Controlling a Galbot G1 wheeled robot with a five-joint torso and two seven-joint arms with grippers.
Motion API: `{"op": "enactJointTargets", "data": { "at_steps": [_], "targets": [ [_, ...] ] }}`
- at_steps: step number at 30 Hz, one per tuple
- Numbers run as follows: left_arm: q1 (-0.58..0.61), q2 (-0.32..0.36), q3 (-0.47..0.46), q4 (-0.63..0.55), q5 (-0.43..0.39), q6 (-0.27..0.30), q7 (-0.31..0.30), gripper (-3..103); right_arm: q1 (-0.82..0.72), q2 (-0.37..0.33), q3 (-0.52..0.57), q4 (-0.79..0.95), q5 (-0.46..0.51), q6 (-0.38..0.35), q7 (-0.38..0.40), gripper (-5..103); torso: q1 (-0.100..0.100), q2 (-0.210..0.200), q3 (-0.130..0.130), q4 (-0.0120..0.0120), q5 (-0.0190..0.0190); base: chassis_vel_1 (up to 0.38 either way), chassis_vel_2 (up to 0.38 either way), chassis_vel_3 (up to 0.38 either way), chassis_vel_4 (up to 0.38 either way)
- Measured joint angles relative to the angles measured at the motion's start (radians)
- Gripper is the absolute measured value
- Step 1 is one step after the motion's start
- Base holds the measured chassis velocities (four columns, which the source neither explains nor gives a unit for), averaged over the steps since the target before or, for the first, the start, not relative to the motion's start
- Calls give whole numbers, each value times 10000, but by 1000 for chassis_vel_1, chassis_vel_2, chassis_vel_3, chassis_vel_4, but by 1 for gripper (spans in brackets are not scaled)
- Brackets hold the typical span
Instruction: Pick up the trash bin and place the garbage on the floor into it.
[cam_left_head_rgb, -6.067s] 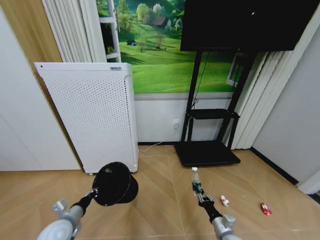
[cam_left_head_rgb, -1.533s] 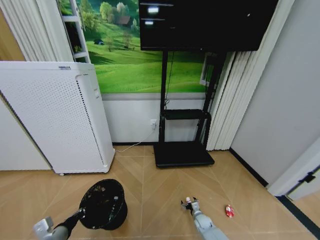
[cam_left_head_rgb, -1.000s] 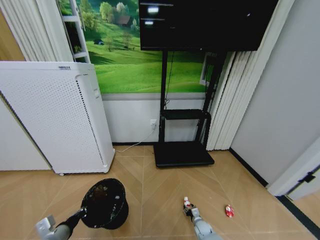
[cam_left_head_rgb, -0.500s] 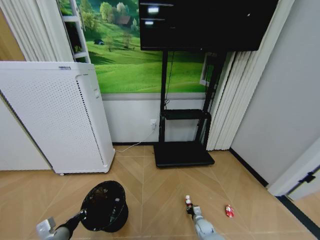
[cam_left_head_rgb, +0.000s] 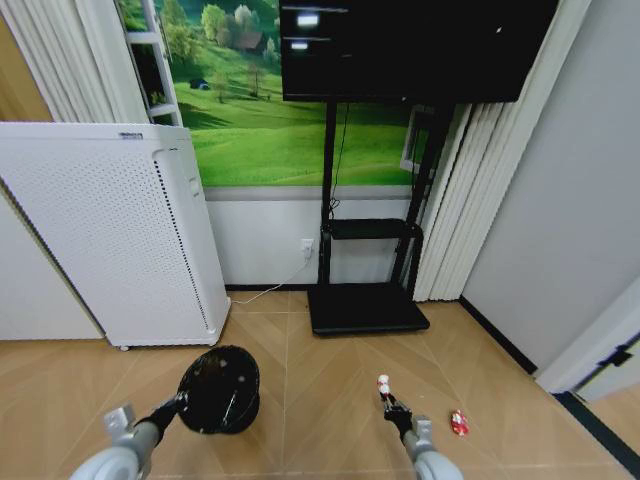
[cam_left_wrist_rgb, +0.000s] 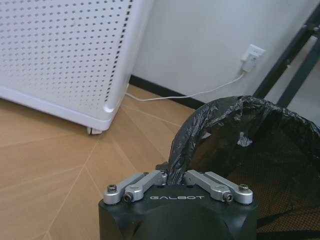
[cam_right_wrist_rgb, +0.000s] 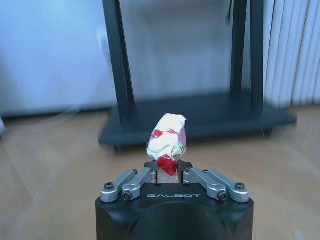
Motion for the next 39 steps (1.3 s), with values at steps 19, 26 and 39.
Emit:
{"op": "enactJointTargets", "data": {
  "at_steps": [19,26,39],
  "targets": [
    [-5300,611,6703,2840,-1173,-508,213,4,-2392,-1192,-562,5882,53,265,-259,19,0,0,0,9,12,6,2,8,6],
    [-6125,-542,8439,3146,-1381,-593,769,4,-3060,-1387,-699,5772,-1622,924,-885,19,0,0,0,9,9,0,0,0,0],
    [-6723,-671,9114,3019,-1537,-597,861,4,-3120,-1440,-1190,5522,-2115,823,-901,19,0,0,0,10,5,0,0,0,0]
  ]
}}
